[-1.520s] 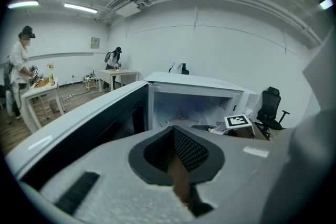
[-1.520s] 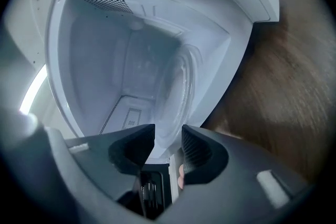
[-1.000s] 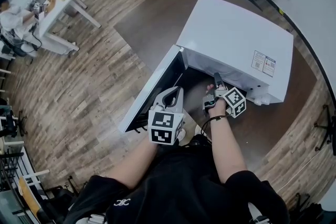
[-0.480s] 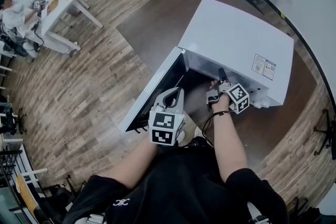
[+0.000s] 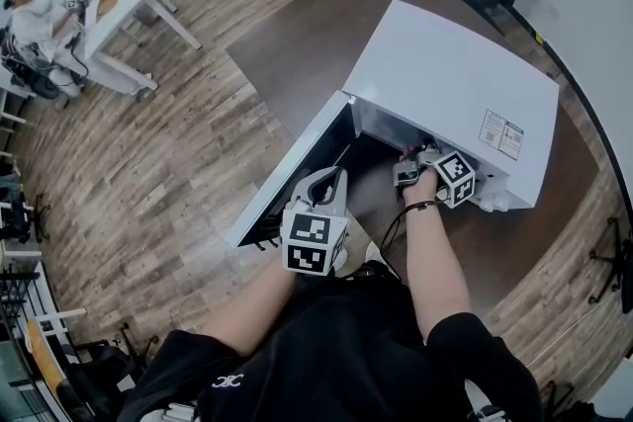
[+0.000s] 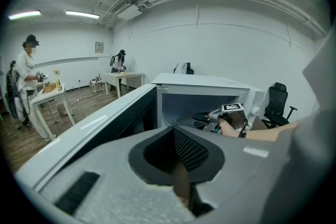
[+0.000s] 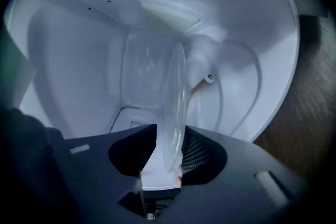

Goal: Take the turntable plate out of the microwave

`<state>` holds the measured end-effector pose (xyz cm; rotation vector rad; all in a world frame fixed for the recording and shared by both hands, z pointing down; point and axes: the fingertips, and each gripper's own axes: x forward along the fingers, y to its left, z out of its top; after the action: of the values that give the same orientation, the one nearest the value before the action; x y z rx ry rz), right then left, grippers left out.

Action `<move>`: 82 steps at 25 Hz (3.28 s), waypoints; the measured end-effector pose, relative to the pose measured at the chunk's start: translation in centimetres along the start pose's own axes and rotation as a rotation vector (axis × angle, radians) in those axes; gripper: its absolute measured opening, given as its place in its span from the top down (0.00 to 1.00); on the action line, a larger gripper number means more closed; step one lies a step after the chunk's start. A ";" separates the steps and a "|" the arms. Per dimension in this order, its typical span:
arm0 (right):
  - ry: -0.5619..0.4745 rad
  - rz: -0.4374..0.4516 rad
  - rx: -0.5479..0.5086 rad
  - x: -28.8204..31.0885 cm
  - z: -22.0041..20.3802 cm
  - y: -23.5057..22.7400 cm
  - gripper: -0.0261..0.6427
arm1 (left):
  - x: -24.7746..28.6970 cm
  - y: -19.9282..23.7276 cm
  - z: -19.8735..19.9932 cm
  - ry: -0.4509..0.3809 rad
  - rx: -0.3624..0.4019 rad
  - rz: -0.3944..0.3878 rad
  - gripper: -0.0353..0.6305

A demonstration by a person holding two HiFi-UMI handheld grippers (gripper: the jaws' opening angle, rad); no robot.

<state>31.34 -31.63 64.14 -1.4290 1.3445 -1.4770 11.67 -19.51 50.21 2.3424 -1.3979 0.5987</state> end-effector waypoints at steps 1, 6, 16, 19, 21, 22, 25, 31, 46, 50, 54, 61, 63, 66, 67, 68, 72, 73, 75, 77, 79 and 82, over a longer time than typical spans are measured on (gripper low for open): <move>-0.002 0.001 0.005 0.3 0.1 0.1 0.76 | 0.0 0.1 -0.1 0.001 -0.001 0.003 0.93; -0.014 -0.035 0.014 1.3 0.5 -0.2 0.84 | -0.1 0.7 0.1 0.002 -0.002 0.021 0.93; -0.052 0.052 0.072 1.9 0.4 0.2 0.92 | -0.5 1.3 -0.1 0.004 -0.045 0.004 0.93; -0.053 0.077 0.087 1.6 0.3 0.2 0.92 | -0.6 1.1 0.0 0.003 -0.022 0.000 0.93; -0.056 0.095 0.103 1.2 0.3 0.1 0.92 | -0.6 1.1 0.0 0.005 -0.011 -0.009 0.93; -0.057 0.104 0.105 1.0 0.2 0.2 0.92 | -0.6 1.0 0.0 0.005 -0.004 -0.013 0.93; -0.054 0.136 0.117 0.3 -0.1 0.7 0.91 | -0.7 1.1 0.3 0.000 0.009 -0.026 0.93; -0.076 0.186 0.152 -1.3 0.1 1.5 0.90 | -0.4 0.8 0.9 -0.009 0.031 -0.073 0.93; -0.016 0.216 0.086 -6.7 -1.9 4.0 0.91 | -1.0 -1.0 2.8 -0.078 0.075 -0.189 0.93; 0.003 0.239 0.099 -8.7 -3.0 4.7 0.91 | -1.5 -1.0 2.9 -0.092 0.075 -0.212 0.93; 0.043 0.229 0.081 -10.9 -4.8 5.0 0.91 | -1.9 -1.4 2.5 -0.094 0.081 -0.246 0.93; 0.069 0.258 0.105 -15.4 -8.6 5.6 0.90 | -3.1 -2.2 1.8 -0.111 0.107 -0.312 0.93; 0.052 0.272 0.130 -16.8 -9.2 5.6 0.90 | -3.4 -2.4 1.4 -0.113 0.116 -0.329 0.93; 0.022 0.289 0.145 -18.6 -9.7 5.9 0.90 | -3.8 -2.4 0.8 -0.114 0.121 -0.346 0.93; 0.012 0.295 0.145 -19.2 -9.8 5.9 0.90 | -3.9 -2.5 0.6 -0.114 0.124 -0.350 0.93; 0.002 0.300 0.143 -19.8 -9.8 6.0 0.90 | -4.1 -2.6 0.5 -0.114 0.127 -0.355 0.93; -0.032 0.314 0.122 -21.9 -9.7 5.8 0.91 | -4.7 -3.3 0.0 -0.119 0.134 -0.376 0.93; -0.041 0.315 0.122 -22.4 -9.5 5.7 0.91 | -4.7 -3.3 0.0 -0.121 0.133 -0.380 0.93; -0.054 0.316 0.125 -23.0 -9.4 5.5 0.90 | -4.9 -3.4 0.0 -0.126 0.128 -0.385 0.93; -0.061 0.325 0.127 -23.5 -9.4 5.9 0.90 | -5.1 -3.4 -0.1 -0.129 0.125 -0.389 0.93; -0.065 0.326 0.127 -23.9 -9.3 5.9 0.90 | -5.3 -3.6 -0.3 -0.129 0.124 -0.394 0.93; -0.073 0.322 0.117 -24.5 -9.4 6.0 0.90 | -5.3 -3.8 -0.6 -0.130 0.123 -0.400 0.93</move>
<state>25.43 -7.92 53.01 -1.1214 1.3465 -1.2584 12.68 -13.55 47.61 2.6981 -0.9178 0.4315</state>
